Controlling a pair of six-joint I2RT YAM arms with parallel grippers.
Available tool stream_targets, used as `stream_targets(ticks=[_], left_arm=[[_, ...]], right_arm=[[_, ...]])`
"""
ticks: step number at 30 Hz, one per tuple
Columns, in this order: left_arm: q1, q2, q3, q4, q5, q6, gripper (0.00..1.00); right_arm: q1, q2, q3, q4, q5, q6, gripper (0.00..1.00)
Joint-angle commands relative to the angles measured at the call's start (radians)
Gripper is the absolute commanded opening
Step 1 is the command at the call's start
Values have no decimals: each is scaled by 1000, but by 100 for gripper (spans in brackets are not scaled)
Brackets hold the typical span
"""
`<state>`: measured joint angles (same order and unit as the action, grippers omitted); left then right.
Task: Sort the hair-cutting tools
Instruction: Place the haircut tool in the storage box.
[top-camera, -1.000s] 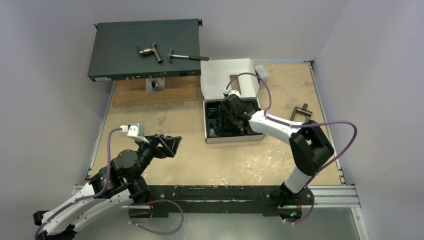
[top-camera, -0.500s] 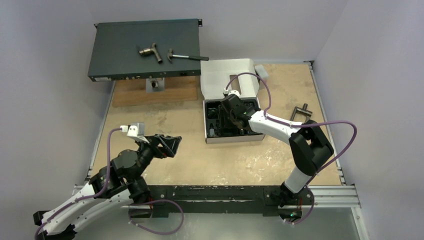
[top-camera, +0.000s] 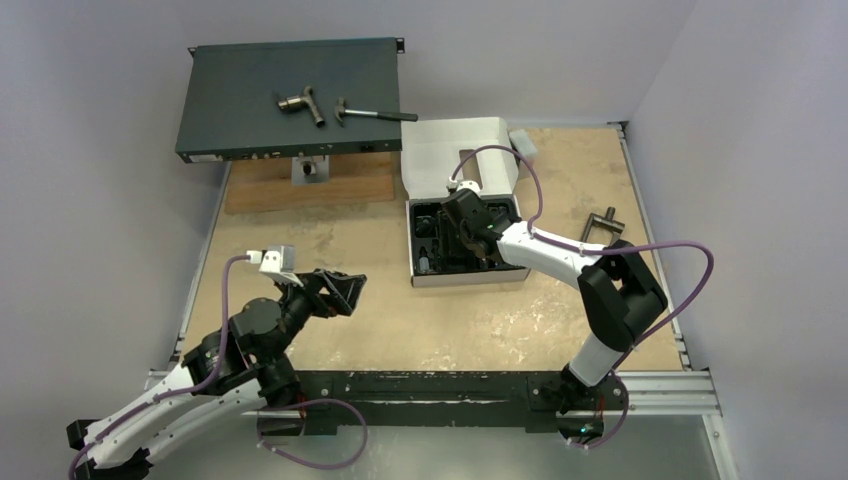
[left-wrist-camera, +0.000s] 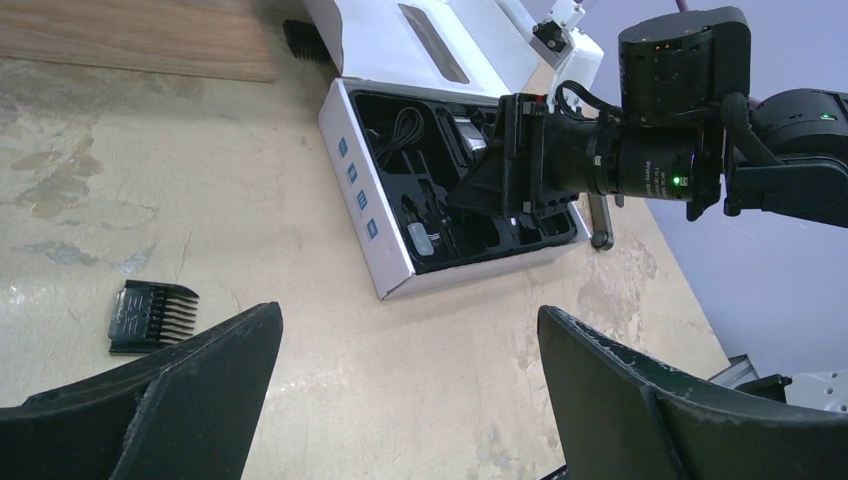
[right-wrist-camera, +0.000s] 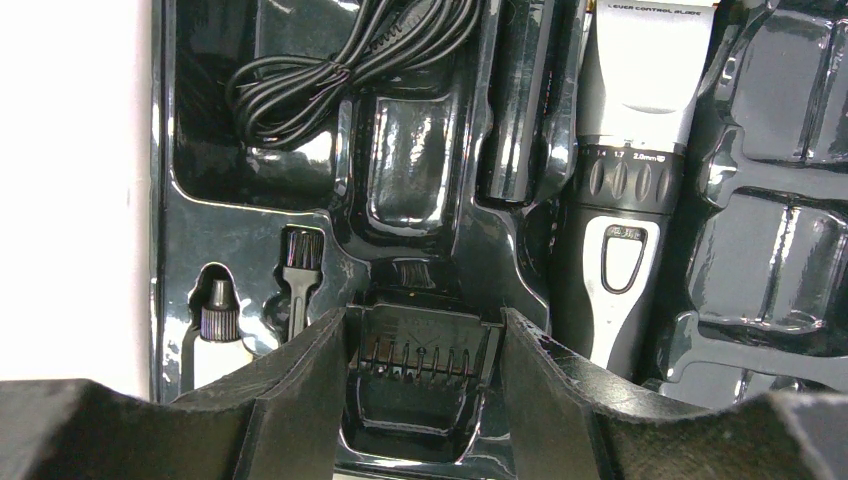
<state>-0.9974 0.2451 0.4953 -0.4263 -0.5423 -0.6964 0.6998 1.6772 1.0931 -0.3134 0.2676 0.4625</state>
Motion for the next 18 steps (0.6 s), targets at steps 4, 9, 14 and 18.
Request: stream_targets(ticks=[4,9,14,18], left_arm=[[-5,3,-3,40,12,-14,100],[-5,6,-4,41,15,-15,100],[-5,7,-8,43,17,-17,100],[-5,8,-8,43,18,-17,100]], right_arm=[[-2,-12,-16,-16,-8,-7,39],[-2,-16,-22,-12,-22,1,45],[-3,-17,-23,-14,-27,5,52],[-2,-18,-19,-17,-27,8,56]])
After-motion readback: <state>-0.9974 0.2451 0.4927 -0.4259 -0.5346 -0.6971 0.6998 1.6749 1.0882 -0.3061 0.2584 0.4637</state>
